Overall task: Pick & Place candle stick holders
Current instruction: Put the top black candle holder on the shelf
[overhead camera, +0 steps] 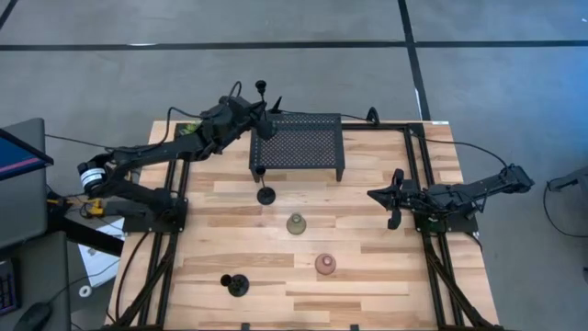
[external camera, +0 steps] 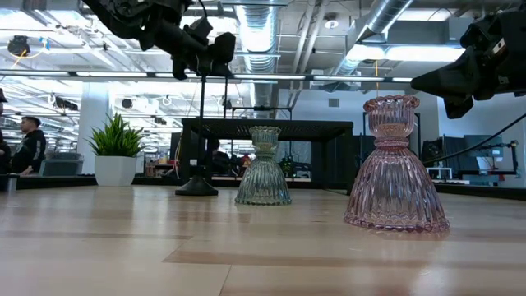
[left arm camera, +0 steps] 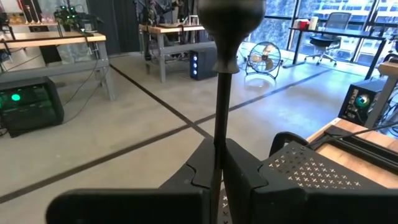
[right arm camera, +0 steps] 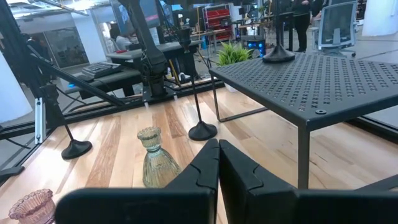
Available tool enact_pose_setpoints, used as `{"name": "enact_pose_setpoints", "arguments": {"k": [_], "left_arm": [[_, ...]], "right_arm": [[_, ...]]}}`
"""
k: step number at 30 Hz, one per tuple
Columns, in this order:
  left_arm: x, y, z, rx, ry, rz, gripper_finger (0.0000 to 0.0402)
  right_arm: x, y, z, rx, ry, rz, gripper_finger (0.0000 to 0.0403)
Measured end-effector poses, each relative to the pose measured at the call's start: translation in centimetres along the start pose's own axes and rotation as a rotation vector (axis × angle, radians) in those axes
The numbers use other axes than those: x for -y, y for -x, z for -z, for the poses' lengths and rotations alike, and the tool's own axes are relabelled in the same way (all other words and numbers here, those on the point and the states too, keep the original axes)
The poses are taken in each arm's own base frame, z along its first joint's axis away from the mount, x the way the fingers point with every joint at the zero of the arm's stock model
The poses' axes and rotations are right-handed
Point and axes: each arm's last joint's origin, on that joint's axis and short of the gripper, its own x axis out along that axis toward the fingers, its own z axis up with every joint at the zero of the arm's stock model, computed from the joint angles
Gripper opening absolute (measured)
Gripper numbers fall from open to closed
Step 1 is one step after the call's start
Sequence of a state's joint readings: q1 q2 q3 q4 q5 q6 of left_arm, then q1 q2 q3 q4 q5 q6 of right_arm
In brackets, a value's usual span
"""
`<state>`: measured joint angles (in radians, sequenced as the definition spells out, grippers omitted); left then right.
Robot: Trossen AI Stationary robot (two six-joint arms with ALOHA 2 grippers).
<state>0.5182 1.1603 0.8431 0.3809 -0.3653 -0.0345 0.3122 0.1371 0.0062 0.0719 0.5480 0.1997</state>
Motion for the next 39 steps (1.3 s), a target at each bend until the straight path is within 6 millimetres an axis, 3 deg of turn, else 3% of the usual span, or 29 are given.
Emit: {"name": "enact_pose_setpoints", "arguments": {"k": [18,26,39], "left_arm": [[-0.1,-0.1,0.2,-0.005,-0.002,-0.033,0.0087],[0.1,0.2,0.0,-0.002,0.000,-0.013,0.0144],[-0.6,4.0,-1.8,-0.061,0.000,0.015,0.0222]], "right_arm": [[0.0,0.0,0.0,0.000,0.000,0.000,0.0000],[0.0,0.0,0.0,0.000,0.000,0.000,0.0000],[0.0,0.0,0.0,0.000,0.024,0.000,0.0000]]}}
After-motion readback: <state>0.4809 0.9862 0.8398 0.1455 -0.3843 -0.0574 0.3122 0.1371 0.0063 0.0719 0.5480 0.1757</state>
